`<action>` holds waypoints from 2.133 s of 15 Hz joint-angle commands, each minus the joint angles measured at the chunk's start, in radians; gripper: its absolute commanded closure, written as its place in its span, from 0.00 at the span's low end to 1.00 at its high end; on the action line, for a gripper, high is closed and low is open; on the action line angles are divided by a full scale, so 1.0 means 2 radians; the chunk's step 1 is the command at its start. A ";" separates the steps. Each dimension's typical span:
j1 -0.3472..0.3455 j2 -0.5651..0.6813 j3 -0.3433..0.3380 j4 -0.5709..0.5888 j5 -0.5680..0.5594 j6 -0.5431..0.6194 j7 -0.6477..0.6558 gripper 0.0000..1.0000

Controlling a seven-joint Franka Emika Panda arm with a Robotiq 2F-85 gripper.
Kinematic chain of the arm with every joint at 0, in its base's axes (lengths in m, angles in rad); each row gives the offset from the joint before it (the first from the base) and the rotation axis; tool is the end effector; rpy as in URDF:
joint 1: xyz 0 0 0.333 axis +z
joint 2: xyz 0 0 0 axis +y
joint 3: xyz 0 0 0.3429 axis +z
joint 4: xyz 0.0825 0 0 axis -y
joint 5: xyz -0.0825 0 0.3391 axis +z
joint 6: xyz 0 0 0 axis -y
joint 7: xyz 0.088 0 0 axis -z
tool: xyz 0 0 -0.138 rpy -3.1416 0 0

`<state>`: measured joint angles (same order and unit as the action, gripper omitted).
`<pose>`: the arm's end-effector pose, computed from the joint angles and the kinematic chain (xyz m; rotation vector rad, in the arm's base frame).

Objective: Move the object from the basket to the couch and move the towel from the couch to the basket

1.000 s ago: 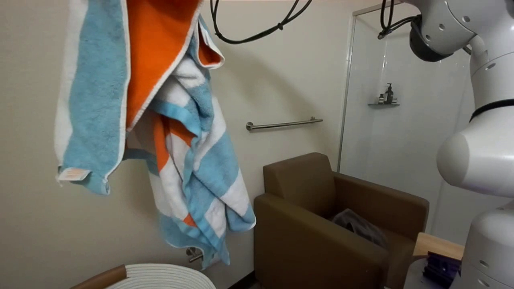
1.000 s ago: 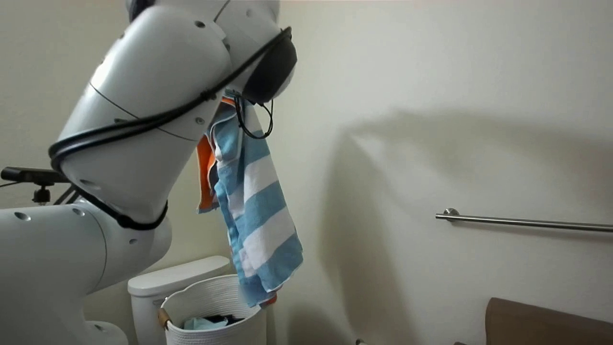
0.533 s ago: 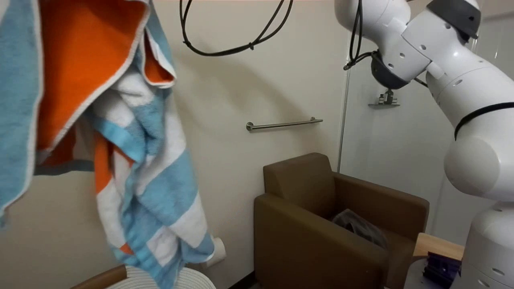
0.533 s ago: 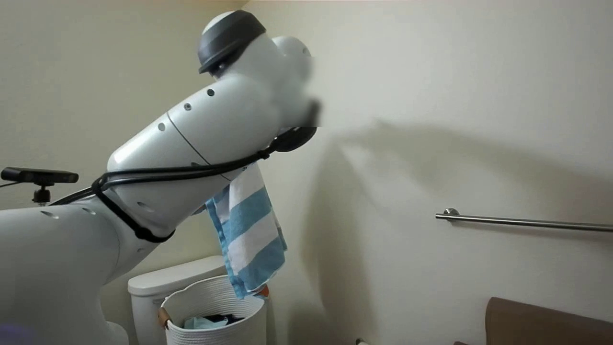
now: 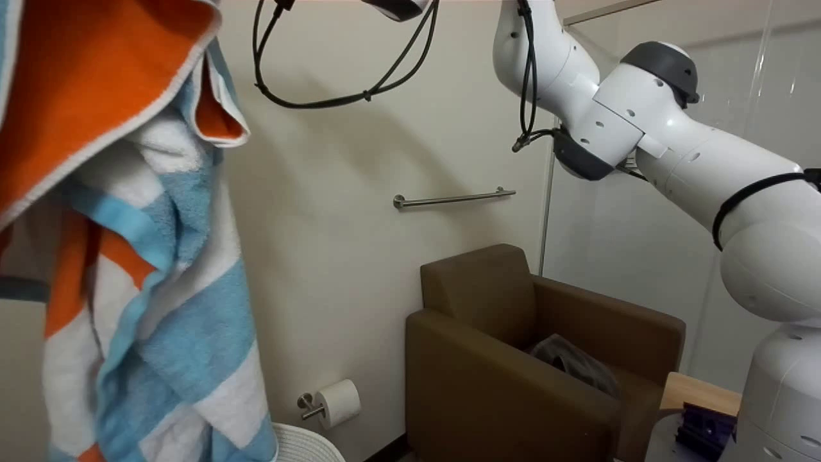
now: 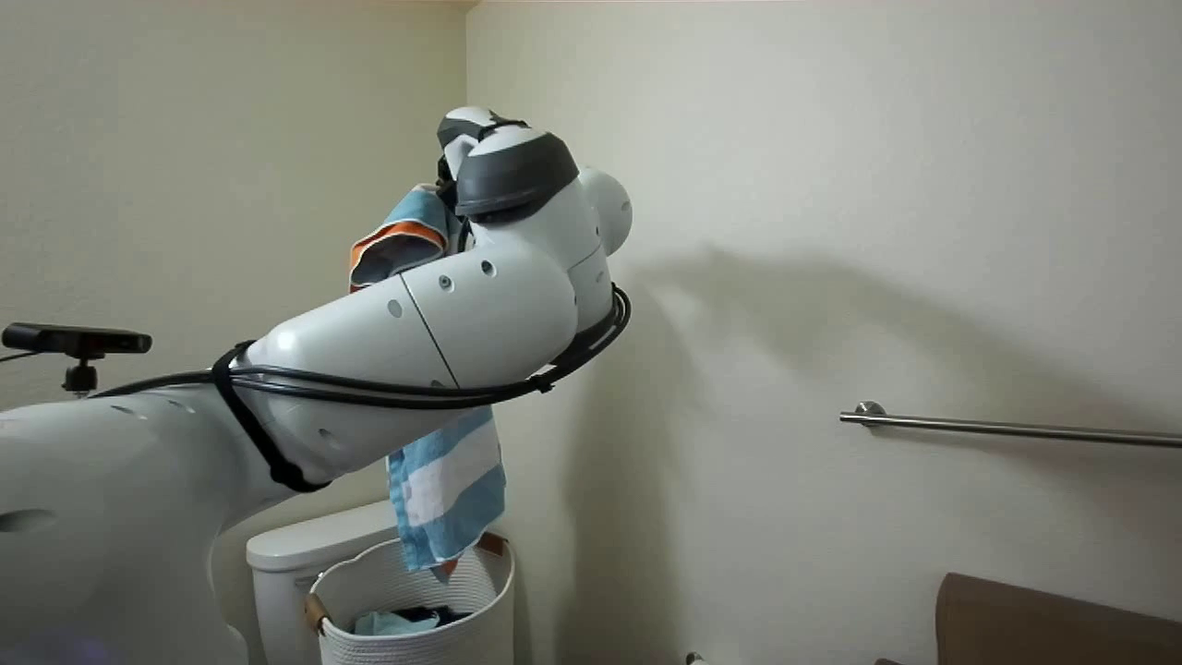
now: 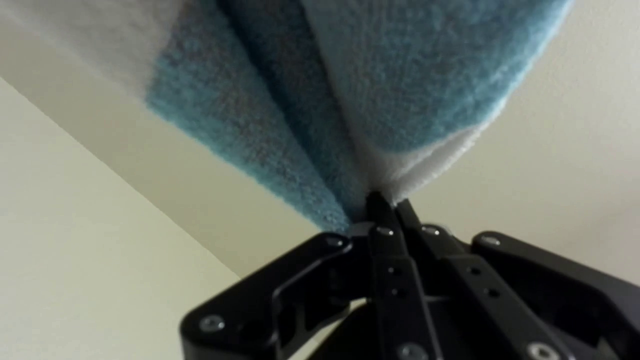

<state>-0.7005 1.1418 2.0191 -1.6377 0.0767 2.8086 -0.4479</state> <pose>0.5608 0.2216 0.7410 -1.2865 -0.5672 -0.9101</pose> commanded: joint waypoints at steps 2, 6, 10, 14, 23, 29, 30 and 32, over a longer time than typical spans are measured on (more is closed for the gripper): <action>0.025 0.083 0.035 0.007 -0.005 -0.026 0.002 0.98; 0.032 0.110 0.039 0.012 -0.001 -0.050 0.012 0.98; 0.042 0.108 0.042 0.022 0.001 -0.076 0.023 0.98; 0.043 0.101 0.032 0.014 0.007 -0.092 0.054 0.98; 0.009 0.093 -0.038 -0.044 0.028 -0.105 0.139 0.98; 0.076 0.133 -0.118 -0.003 0.046 -0.130 0.106 0.98; 0.083 0.136 -0.127 0.005 0.050 -0.135 0.107 0.98; 0.095 0.135 -0.145 0.013 0.051 -0.139 0.103 0.98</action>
<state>-0.5376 1.4031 1.7369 -1.6428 0.1351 2.5627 -0.2077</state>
